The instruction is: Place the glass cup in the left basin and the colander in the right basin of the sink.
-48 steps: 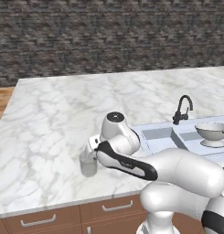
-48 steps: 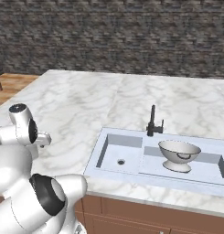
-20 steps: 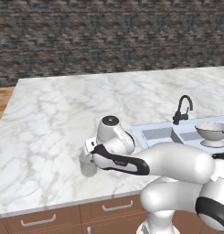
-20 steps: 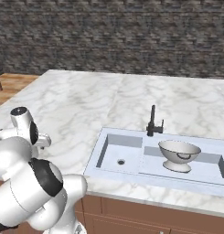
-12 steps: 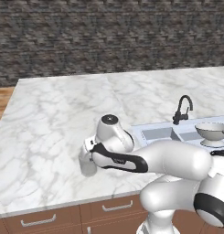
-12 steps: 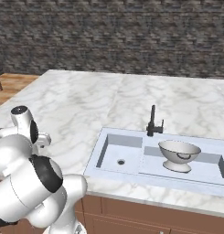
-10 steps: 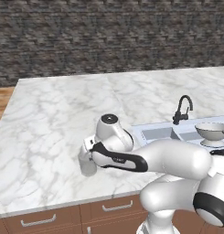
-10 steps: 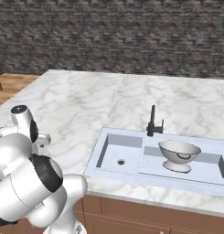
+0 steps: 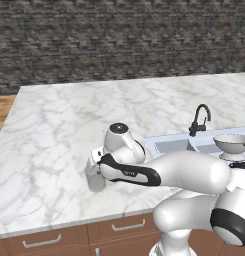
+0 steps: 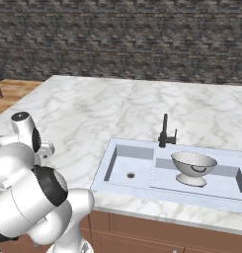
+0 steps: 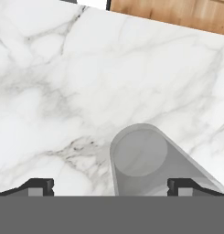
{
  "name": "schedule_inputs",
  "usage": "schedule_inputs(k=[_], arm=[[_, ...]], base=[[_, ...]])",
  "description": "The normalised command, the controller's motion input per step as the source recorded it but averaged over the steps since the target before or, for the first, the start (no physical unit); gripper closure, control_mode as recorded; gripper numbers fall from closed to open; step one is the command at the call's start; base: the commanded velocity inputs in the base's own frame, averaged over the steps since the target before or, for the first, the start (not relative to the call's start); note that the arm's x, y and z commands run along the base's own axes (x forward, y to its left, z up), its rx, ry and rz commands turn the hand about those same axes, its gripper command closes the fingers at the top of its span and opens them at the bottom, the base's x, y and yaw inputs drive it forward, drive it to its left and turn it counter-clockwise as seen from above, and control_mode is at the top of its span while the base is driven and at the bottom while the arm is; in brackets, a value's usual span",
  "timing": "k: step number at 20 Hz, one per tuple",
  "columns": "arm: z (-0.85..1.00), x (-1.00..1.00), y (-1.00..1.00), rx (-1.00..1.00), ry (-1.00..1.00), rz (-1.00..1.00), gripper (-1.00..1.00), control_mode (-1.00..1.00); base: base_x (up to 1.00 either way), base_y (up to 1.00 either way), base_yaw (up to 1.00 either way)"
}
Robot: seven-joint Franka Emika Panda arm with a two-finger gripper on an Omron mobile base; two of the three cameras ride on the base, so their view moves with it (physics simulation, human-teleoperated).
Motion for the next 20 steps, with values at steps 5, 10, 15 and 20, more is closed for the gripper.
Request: schedule_inputs(k=[5, 10, 15, 20], arm=[[0.04, -0.01, -0.02, 0.01, 0.00, 0.00, -1.00, -1.00], [0.01, 0.00, 0.00, 0.00, 0.00, 0.00, -1.00, -1.00], [0.00, 0.10, 0.00, 0.00, -0.01, 0.00, -1.00, -1.00], [-0.04, 0.09, 0.00, 0.00, 0.00, 0.00, -1.00, -1.00]], base=[[0.00, 0.00, 0.00], [0.00, 0.00, 0.00], [0.00, 0.00, 0.00], [0.00, 0.00, 0.00]])
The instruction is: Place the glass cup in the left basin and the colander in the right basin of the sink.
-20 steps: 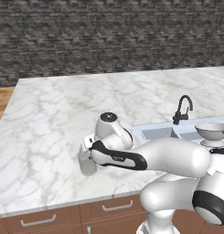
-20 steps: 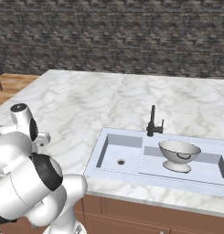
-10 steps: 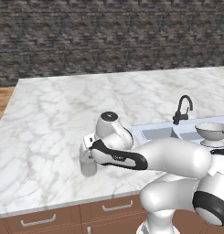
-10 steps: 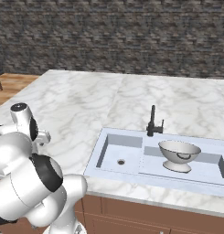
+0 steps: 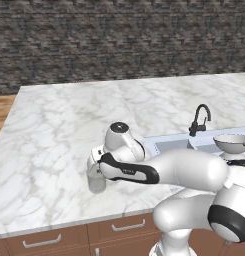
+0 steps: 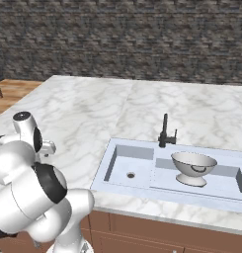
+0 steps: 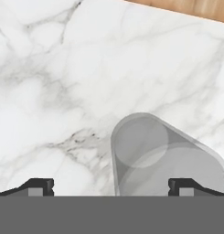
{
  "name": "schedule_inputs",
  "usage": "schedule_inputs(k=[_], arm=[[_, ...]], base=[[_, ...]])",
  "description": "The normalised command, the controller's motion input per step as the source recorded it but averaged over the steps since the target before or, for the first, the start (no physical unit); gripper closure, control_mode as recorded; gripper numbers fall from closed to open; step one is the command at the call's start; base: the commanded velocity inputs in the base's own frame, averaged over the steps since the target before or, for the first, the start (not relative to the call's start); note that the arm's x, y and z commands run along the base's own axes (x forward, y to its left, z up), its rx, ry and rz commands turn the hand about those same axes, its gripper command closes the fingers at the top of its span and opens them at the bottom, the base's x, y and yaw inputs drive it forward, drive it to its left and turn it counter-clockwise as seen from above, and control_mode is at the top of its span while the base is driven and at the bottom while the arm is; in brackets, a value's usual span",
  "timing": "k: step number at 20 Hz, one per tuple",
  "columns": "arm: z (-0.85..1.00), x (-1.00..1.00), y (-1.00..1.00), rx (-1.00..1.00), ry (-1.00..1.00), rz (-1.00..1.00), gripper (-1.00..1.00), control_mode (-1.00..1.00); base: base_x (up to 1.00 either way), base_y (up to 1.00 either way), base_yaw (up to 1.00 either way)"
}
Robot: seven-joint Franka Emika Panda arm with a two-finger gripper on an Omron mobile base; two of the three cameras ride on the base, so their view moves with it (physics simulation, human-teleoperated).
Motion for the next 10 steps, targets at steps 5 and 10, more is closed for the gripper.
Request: schedule_inputs(k=[5, 10], arm=[[-0.13, 0.01, 0.00, 0.00, 0.00, 0.00, -1.00, -1.00], [-0.14, 0.00, 0.00, 0.00, 0.00, 0.00, -1.00, -1.00]], base=[[0.00, 0.00, 0.00], [0.00, 0.00, 0.00]])
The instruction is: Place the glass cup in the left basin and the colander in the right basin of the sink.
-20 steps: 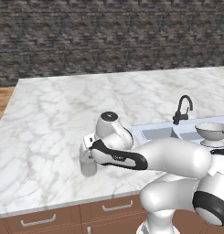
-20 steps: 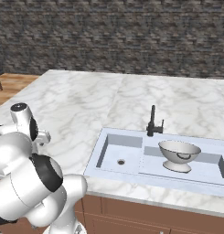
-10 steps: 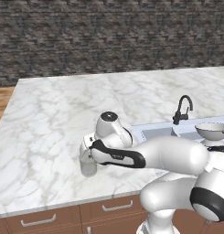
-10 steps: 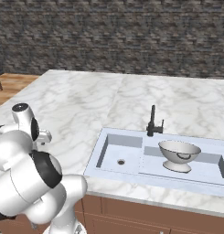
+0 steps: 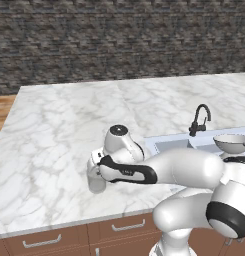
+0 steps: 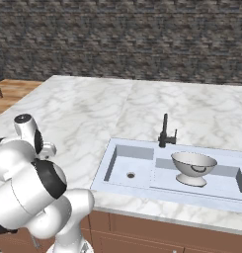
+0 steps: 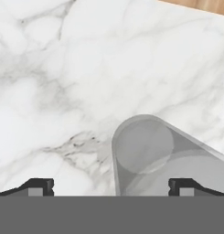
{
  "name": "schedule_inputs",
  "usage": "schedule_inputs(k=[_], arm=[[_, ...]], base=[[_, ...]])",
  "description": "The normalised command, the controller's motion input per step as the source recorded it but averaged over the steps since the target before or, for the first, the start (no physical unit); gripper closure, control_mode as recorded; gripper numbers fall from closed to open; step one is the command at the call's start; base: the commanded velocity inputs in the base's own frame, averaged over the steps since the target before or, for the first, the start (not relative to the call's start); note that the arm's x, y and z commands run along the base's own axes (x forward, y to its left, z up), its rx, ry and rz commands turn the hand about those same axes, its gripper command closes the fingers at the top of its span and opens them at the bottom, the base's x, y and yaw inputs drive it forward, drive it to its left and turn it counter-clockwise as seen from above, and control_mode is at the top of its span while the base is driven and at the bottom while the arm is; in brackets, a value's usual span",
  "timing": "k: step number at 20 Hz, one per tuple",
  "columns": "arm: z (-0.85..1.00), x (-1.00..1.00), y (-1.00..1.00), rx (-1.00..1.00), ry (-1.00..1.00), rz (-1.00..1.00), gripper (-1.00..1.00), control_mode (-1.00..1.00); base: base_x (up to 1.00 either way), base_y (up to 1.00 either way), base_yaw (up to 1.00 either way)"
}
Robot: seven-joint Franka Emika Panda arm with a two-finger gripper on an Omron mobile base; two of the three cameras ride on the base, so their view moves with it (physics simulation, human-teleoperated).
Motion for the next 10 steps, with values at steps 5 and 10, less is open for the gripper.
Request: schedule_inputs(k=[5, 10], arm=[[-0.10, 0.00, 0.00, 0.00, 0.00, 0.00, -1.00, -1.00], [-0.07, 0.00, 0.00, 0.00, 0.00, 0.00, -1.00, -1.00]], base=[[0.00, 0.00, 0.00], [0.00, 0.00, 0.00]])
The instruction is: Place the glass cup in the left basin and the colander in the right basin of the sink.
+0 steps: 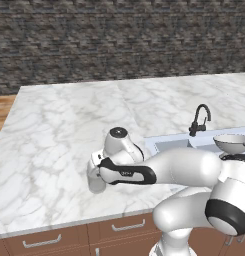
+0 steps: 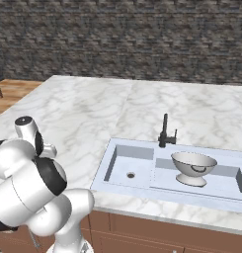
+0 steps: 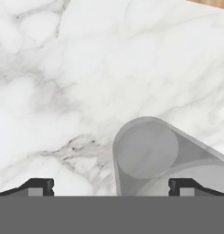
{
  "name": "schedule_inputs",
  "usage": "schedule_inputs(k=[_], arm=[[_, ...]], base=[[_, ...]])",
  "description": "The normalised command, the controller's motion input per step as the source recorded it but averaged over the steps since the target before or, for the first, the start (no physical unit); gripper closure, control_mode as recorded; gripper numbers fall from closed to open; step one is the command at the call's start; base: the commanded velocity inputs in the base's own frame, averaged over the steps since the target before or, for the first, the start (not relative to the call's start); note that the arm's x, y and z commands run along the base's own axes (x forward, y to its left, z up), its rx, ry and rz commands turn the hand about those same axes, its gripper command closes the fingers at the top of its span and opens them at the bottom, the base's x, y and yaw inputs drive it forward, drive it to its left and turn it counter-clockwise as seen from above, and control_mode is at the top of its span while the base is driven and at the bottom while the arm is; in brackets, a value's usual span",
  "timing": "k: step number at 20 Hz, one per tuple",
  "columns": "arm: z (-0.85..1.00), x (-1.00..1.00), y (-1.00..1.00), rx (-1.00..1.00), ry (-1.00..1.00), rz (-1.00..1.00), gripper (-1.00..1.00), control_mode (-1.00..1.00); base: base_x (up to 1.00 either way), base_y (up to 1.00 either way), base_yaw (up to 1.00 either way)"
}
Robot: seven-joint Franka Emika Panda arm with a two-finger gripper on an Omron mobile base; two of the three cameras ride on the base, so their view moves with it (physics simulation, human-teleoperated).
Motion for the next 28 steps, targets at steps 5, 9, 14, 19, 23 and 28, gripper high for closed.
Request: schedule_inputs(k=[5, 9, 14, 19, 23, 28], arm=[[-0.06, 0.00, 0.00, 0.00, 0.00, 0.00, -1.00, -1.00], [-0.08, 0.00, 0.00, 0.00, 0.00, 0.00, -1.00, -1.00], [-0.07, 0.00, 0.00, 0.00, 0.00, 0.00, -1.00, -1.00], [-0.07, 0.00, 0.00, 0.00, 0.00, 0.00, 1.00, -1.00], [0.00, 0.00, 0.00, 0.00, 0.00, 0.00, 1.00, -1.00], [0.00, 0.00, 0.00, 0.00, 0.00, 0.00, 1.00, -1.00]], base=[[0.00, 0.00, 0.00], [0.00, 0.00, 0.00], [0.00, 0.00, 0.00], [0.00, 0.00, 0.00], [0.00, 0.00, 0.00], [0.00, 0.00, 0.00]])
